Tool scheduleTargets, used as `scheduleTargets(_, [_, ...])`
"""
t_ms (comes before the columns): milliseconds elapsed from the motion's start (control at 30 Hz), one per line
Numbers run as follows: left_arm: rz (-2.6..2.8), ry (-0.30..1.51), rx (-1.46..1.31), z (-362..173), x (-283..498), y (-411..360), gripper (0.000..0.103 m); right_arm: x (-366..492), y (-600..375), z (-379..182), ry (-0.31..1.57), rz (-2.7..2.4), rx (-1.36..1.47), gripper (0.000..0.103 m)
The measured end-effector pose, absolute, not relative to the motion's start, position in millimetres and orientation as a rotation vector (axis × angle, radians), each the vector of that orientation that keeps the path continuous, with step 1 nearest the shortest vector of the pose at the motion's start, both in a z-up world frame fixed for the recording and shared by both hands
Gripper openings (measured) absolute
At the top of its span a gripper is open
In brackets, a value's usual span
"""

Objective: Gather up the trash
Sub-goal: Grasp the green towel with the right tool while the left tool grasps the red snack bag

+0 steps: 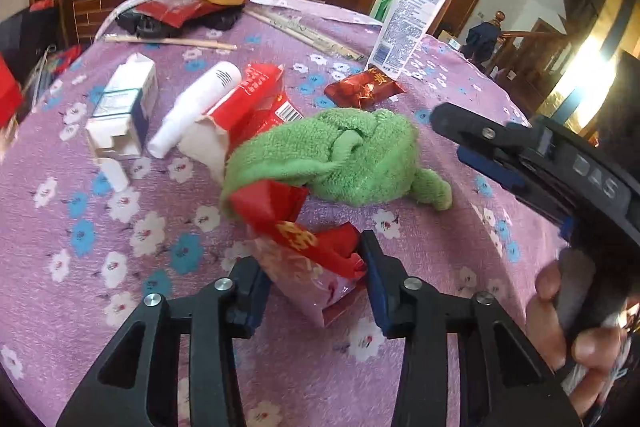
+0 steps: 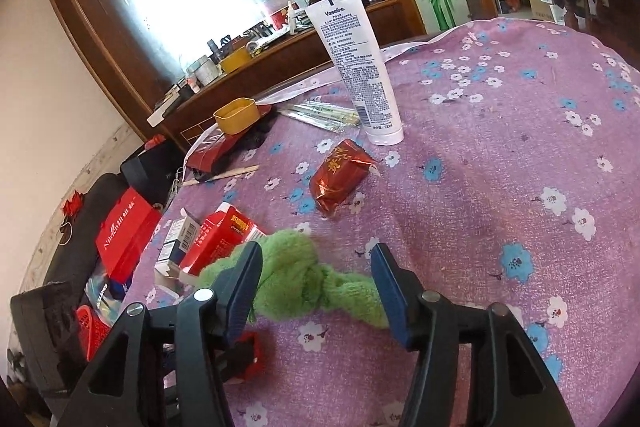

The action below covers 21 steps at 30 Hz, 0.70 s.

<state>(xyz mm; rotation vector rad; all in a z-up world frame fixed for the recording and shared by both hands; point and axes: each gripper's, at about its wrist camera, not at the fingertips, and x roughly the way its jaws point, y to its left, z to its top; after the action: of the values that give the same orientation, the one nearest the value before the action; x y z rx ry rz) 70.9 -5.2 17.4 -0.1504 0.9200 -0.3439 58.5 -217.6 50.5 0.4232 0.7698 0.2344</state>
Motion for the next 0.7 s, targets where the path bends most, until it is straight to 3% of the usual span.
scheduleTargets(267, [-0.029,0.643,-0.046,54.2,45.4,49.2,0.038,63.5,-187.7,46.0,0.770,0.250,0.304,0.072])
scheduleTargets(500, [0.022,0.669,-0.064,42.4,54.2,61.4,0.038,63.2,-153.5,33.8,0.789,0.220,0.109,0.071])
scheduleTargets(600, [0.037,0.653,-0.028,42.1,47.8,58.2,0.038,61.8,-147.1,31.9,0.794,0.260,0.093,0.047])
scheduleTargets(700, [0.044,0.649,-0.010,41.2,47.2,53.3,0.038,53.2,-139.0,35.6,0.779,0.248,0.050,0.037])
